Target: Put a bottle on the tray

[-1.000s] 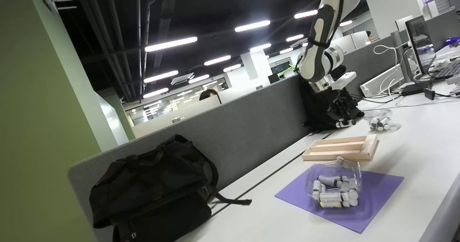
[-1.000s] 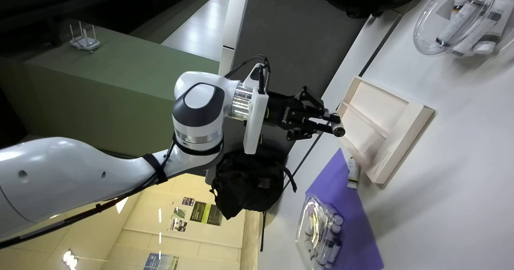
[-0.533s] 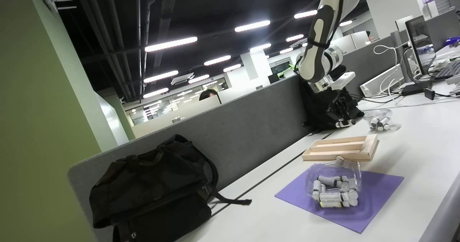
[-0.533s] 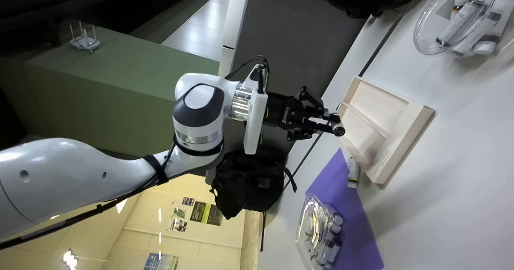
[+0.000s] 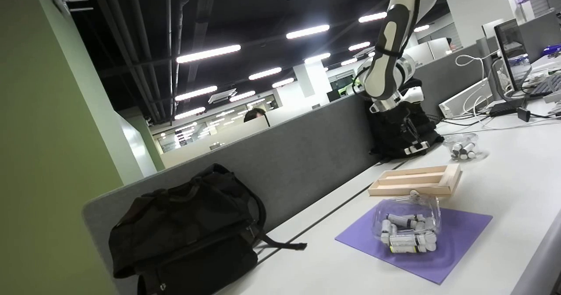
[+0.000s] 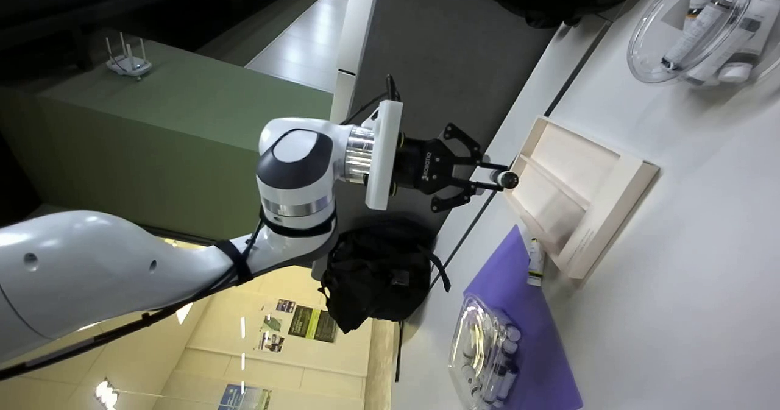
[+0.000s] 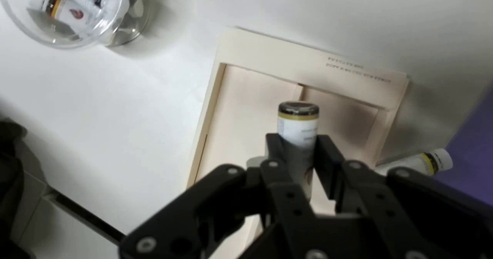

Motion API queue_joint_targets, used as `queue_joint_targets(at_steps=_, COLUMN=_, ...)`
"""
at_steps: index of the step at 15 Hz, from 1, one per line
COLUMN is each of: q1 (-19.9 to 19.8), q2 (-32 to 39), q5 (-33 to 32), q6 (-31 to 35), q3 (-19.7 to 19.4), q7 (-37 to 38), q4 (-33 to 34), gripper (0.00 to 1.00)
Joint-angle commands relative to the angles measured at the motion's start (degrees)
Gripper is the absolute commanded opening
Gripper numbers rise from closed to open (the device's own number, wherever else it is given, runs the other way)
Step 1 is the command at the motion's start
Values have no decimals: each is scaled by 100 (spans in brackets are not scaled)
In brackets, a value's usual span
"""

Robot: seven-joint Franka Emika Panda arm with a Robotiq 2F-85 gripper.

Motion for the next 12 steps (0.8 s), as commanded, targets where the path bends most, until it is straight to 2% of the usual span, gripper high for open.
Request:
queue_joint_targets(at_steps=1, q1=-151, q2=-40, q5=-255, q6=-86, q3=189, q7=-1000, q4=152, gripper=11)
queue_joint_targets(at_steps=6, q1=-326, q2=-54, q5=1, q6=-70, q3=457, q7=-2807, q4=97, gripper=11)
queue_joint_targets(at_steps=8, q1=-384, q2=-66, q5=97, q6=-332, q3=519, q7=-3558, q4=127, gripper=11)
queue_joint_targets(at_steps=9, q1=-204, q2=4, q5=25, q6=-98, q3=357, q7=-3003, q4=92, gripper=36)
queue_joint_targets(at_steps=12, q1=-243, q2=4, q5=92, q6=-208, q3=384, q7=-3446, q4=92, gripper=36)
